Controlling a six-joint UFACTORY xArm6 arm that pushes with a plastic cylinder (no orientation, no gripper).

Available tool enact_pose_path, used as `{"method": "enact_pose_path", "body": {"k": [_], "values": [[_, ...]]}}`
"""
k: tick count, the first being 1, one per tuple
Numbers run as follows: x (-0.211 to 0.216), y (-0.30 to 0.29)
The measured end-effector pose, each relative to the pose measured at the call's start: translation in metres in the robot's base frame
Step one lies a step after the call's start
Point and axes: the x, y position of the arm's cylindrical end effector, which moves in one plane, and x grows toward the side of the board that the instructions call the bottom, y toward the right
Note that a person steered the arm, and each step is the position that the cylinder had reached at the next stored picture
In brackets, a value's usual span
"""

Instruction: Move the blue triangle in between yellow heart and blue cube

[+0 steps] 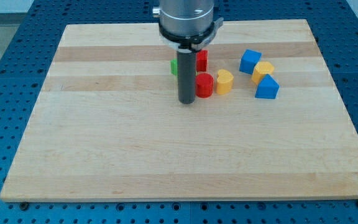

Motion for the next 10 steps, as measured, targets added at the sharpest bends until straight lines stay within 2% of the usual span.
{"method": "enact_pose_path", "body": {"k": [1,2,3,4,6,8,10], "values": [[0.036,0.004],[0.051,0.092],[0.041,0.18],[0.012,0.186],[-0.039,0.161],[-0.041,0.156],[-0.06,0.149]]}}
